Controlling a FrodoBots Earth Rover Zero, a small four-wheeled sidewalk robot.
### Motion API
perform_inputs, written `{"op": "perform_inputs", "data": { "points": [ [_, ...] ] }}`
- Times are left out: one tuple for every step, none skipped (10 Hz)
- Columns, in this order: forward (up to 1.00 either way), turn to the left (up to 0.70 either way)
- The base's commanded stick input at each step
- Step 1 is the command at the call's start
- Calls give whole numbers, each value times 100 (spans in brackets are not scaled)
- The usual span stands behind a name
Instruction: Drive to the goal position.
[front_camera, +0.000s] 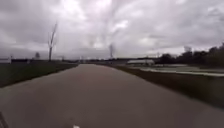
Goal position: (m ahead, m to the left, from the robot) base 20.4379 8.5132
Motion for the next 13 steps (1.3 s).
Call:
{"op": "perform_inputs", "data": {
  "points": [
    [100,0],
    [100,0],
    [100,0],
    [100,0],
    [100,0],
    [100,0],
    [100,0],
    [100,0],
    [100,0],
    [100,0],
    [100,0],
    [100,0],
    [100,0]
  ]
}}
